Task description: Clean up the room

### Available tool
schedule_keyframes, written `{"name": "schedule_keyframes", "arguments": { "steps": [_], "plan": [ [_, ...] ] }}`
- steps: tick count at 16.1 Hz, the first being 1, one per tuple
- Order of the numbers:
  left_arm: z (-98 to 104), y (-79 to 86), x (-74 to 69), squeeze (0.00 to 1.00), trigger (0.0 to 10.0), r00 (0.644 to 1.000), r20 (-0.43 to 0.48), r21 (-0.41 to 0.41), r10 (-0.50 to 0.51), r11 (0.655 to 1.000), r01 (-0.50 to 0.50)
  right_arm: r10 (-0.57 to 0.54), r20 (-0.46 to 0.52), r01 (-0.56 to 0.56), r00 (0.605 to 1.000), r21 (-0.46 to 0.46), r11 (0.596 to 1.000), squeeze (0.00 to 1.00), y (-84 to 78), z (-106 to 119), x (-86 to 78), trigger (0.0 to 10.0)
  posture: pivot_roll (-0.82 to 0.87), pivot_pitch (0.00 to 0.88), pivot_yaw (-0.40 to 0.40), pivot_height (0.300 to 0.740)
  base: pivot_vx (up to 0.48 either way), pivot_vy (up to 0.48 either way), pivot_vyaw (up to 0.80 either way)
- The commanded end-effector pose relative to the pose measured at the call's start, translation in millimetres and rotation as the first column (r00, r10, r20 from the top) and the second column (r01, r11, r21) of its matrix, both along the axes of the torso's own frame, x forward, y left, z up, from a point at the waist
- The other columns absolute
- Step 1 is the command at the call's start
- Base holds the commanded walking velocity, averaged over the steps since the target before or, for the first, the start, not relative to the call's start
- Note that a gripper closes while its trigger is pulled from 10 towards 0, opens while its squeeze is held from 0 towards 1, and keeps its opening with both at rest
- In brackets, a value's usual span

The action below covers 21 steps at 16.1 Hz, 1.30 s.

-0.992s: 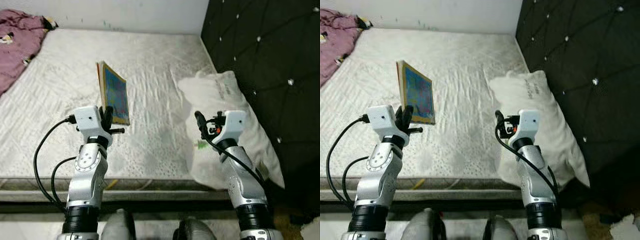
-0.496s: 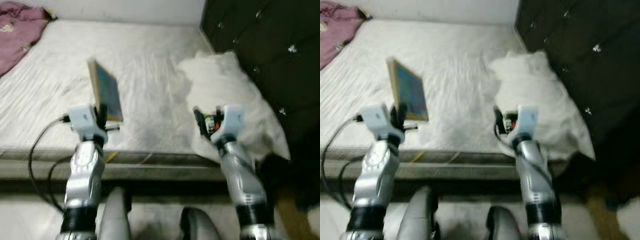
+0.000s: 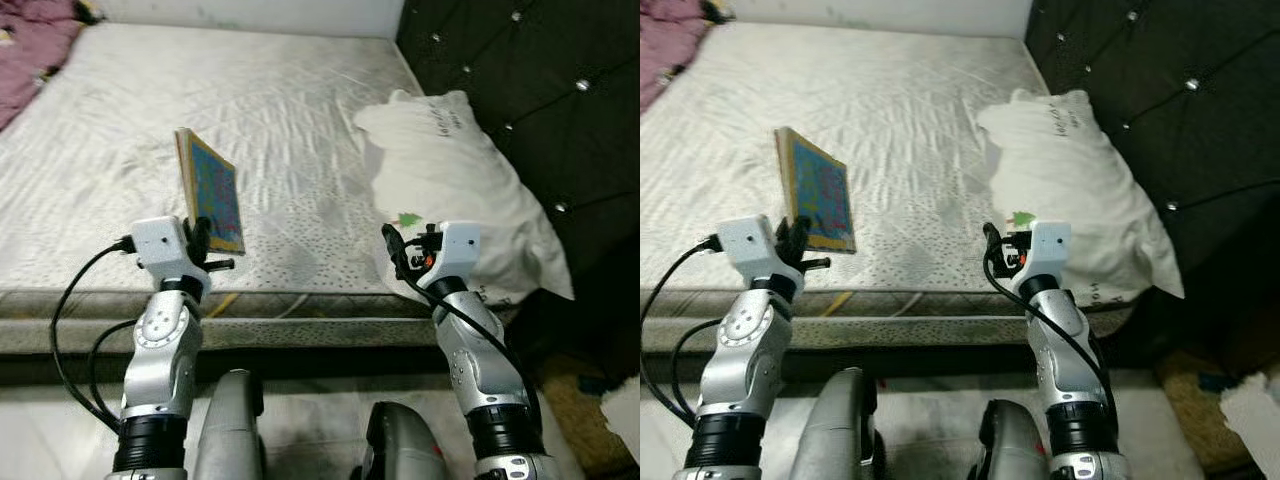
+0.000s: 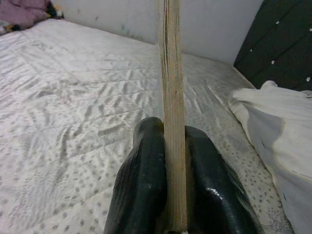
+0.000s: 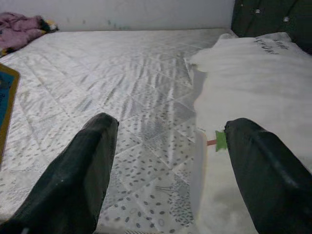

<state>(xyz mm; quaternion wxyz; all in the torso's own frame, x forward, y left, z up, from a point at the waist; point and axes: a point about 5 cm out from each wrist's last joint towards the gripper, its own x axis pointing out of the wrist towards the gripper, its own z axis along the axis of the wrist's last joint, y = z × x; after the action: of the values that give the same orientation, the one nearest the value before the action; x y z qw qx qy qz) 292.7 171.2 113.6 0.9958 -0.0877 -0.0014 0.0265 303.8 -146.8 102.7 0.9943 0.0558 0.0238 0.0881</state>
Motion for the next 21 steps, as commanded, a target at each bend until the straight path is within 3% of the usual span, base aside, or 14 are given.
{"name": "schedule_keyframes", "arguments": {
  "steps": [1,7,16,21],
  "plan": [
    [18.5,-6.7,4.6,0.0,10.0,0.996,0.085,0.001,-0.03,1.0,0.03,-0.011,0.017,0.011,1.0,-0.008,1.0,0.0,-4.1,4.4,2.1,10.0,0.02,0.042,-0.041,0.629,0.334,0.0,0.0],
    [18.1,-9.7,5.0,0.0,10.0,0.996,0.079,-0.013,-0.049,0.999,0.05,-0.021,0.021,0.021,1.0,-0.014,1.0,0.0,-5.9,4.9,1.8,10.0,0.01,0.048,-0.037,0.629,0.356,0.0,0.0],
    [15.1,-15.3,8.0,0.0,10.0,0.997,0.055,-0.032,-0.054,0.998,0.056,-0.019,0.022,0.019,1.0,-0.03,0.999,0.0,-8.0,3.9,1.9,10.0,0.01,0.045,-0.038,0.629,0.0,0.0,0.0],
    [23.5,-20.7,19.8,0.0,10.0,0.995,0.082,-0.065,-0.056,0.996,0.061,-0.007,0.023,0.008,1.0,-0.033,0.999,0.0,-8.3,4.5,1.3,10.0,0.0,0.048,-0.05,0.585,0.0,0.0,0.0]
  ]
}}
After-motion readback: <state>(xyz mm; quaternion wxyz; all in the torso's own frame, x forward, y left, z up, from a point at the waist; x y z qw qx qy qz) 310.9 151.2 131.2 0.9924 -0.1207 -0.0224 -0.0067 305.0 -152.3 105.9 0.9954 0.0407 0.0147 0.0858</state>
